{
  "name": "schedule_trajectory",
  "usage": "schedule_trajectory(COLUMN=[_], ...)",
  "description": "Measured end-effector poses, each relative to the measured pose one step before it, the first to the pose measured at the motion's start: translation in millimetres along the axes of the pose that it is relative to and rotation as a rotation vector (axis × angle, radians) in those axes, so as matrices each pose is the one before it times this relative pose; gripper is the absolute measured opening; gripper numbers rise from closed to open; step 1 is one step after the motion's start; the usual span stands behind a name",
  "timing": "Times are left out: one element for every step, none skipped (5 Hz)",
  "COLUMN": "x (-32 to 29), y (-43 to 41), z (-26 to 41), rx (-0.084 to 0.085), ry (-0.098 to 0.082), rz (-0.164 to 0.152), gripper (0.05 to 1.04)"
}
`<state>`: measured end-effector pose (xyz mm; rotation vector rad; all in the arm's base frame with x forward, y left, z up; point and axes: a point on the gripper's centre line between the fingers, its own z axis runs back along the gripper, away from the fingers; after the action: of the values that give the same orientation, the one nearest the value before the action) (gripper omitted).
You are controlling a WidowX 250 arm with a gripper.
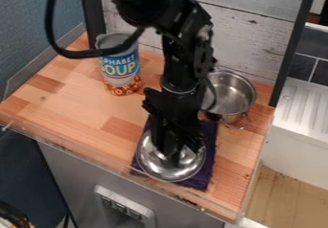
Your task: Pick up the cover of the silver pan and place it to the bottom left side of the table
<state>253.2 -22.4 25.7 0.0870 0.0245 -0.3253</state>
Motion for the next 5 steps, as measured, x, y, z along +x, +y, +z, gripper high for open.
schedule_trajectory(x=[-0.3, 0.65, -7.23, -3.95, 4.86], y=[39.14, 50.27, 46.88, 50.11, 42.95], z=[45.54, 30.28, 6.98, -18.33, -21.86], rx=[-0.0259, -0.0339, 0.0116, 0.0262, 0.0333], ry=[-0.118, -0.0241, 0.0298, 0.0699, 0.0406], rz=[0.1531, 0.1612, 0.1793, 0.1277, 0.0601], gripper=[0.281, 0.281, 0.281, 0.281, 0.281])
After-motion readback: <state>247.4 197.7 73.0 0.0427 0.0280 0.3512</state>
